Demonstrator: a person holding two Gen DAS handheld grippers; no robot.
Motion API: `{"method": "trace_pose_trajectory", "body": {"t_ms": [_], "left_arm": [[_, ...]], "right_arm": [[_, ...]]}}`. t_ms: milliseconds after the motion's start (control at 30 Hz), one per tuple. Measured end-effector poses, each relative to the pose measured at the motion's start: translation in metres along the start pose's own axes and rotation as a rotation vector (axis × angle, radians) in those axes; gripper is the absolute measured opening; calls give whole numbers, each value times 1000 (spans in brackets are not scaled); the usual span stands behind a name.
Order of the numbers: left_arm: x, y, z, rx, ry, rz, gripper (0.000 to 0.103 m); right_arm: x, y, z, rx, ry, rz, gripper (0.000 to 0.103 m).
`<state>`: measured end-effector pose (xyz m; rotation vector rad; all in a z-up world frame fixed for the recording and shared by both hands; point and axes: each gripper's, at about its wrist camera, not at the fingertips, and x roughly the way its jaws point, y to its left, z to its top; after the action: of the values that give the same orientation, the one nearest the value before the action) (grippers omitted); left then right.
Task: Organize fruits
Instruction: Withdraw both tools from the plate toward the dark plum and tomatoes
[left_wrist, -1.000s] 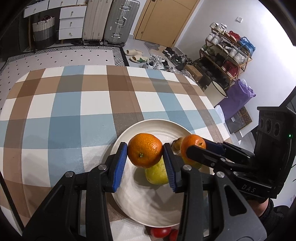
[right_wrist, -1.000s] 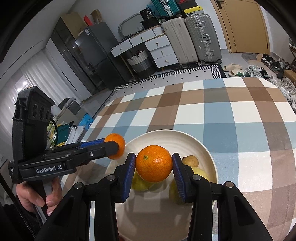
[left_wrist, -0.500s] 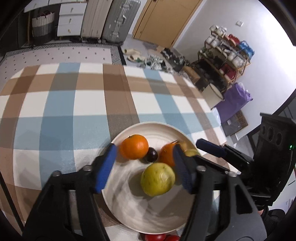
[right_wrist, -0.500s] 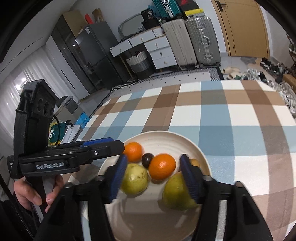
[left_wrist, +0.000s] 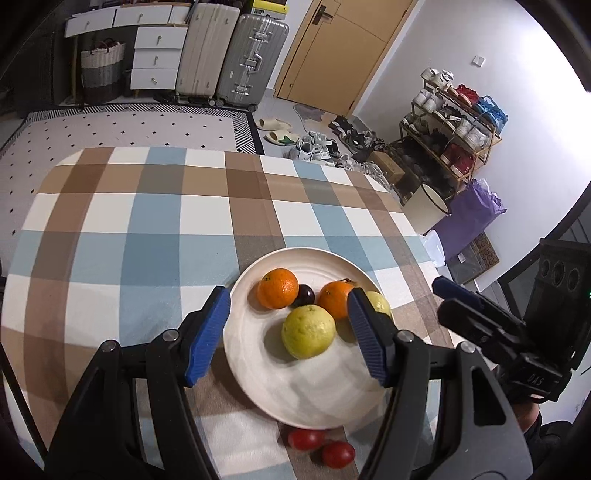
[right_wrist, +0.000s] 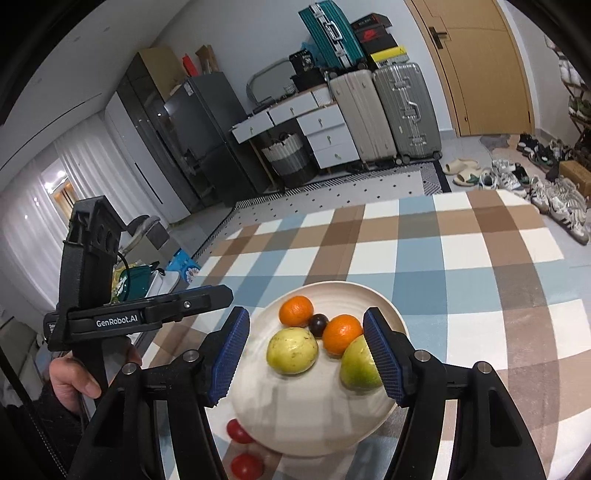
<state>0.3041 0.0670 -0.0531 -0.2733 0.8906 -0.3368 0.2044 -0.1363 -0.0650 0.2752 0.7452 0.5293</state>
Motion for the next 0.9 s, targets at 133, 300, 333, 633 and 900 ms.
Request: {"method": "trace_pose_trajectory", "body": {"t_ms": [133, 300, 333, 633, 900], "left_arm": [[-21, -4, -11, 10, -22, 20, 63], [-41, -12, -27, 26, -46, 59, 63], [-45, -14, -31, 33, -49, 69, 63], [-70, -31, -65, 67, -76, 99, 71], [-95, -44, -91, 98, -108, 97, 83]], "right_arm": [[-15, 11, -2, -12, -25, 12, 66], [-27, 20, -9, -23, -37, -7, 67], [-30, 22, -11, -26, -38, -9, 67], [-55, 43, -31, -72, -65, -31, 73], [-74, 55, -51, -93, -99, -47, 86]]}}
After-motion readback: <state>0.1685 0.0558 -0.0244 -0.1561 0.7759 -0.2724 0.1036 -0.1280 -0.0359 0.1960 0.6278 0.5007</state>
